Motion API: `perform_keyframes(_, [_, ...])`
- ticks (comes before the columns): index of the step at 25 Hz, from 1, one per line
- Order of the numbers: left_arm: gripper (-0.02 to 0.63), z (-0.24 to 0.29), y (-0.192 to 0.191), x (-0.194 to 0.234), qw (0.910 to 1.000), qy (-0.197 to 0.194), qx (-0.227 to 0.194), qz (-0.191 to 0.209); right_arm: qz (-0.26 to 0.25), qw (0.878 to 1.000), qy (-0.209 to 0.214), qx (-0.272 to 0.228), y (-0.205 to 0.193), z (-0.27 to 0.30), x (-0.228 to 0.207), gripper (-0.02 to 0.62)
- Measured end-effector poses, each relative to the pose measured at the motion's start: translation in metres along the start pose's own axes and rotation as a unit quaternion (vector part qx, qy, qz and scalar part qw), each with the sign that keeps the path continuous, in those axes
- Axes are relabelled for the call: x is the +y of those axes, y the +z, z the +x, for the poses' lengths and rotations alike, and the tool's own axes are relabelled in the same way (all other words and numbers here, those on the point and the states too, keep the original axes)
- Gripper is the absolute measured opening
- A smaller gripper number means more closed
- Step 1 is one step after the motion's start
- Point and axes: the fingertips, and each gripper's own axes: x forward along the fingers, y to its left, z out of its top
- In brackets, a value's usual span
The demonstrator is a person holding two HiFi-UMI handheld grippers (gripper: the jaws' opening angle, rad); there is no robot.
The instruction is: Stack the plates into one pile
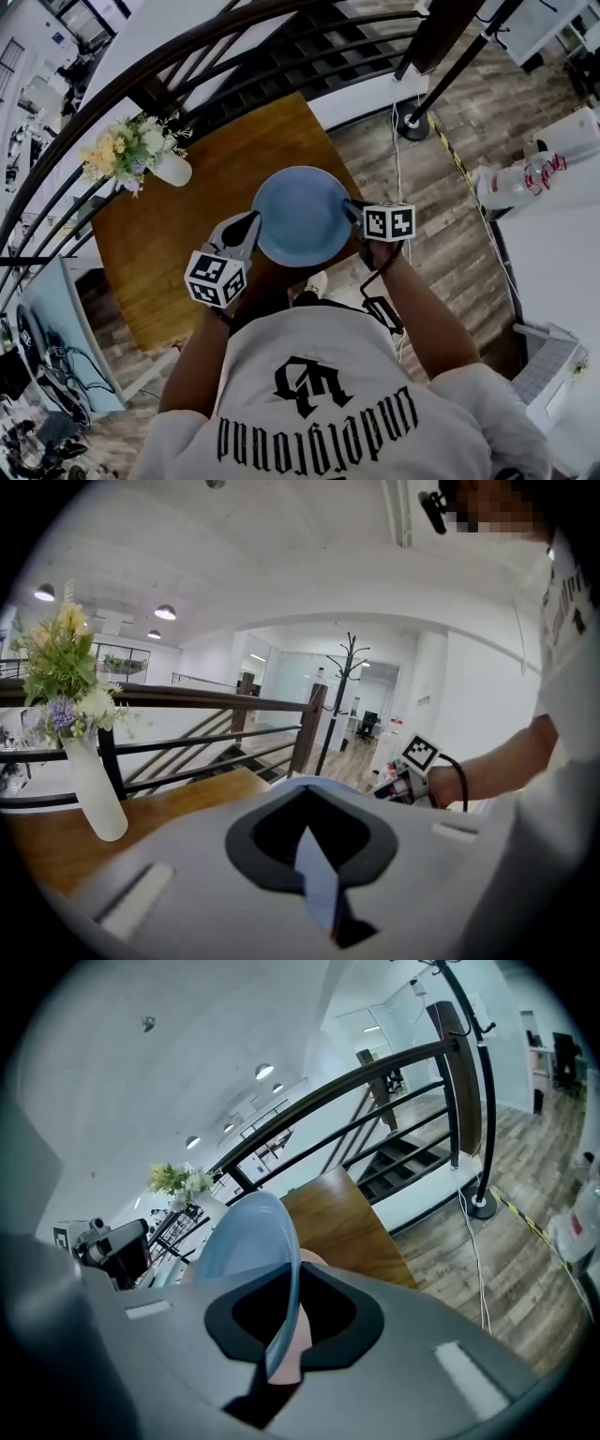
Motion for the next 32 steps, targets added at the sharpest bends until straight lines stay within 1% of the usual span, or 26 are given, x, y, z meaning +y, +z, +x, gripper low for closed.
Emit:
perform_keyframes(5, [0.046, -0.002, -0.012, 0.011, 0.9999, -0.001, 0.012, -0.008, 0.002, 1.0, -0.001, 0.016, -0.011, 0.011, 0.002, 0.023])
perform_keyframes(13, [0.046, 0.011, -0.034, 0.023, 0.9993, -0.011, 0.025, -0.025, 0.015, 0.999, -0.016, 0.041, -0.029, 0.031, -0.013, 0.024])
perform_keyframes(21, [0.046, 0.012, -0.049, 0.059, 0.9981, 0.005, 0.034, -0.051, 0.027, 0.997, -0.03, 0.068, -0.047, 0.055, -0.017, 0.028])
perform_keyframes(27, [0.046, 0.014, -0.063, 0.07, 0.9968, 0.01, 0.041, -0.069, 0.031, 0.995, -0.038, 0.087, -0.057, 0.066, -0.022, 0.036])
perform_keyframes(32, [0.046, 0.016, -0.07, 0.073, 0.9962, 0.007, 0.046, -0.074, 0.033, 0.994, -0.045, 0.09, -0.057, 0.07, -0.027, 0.038])
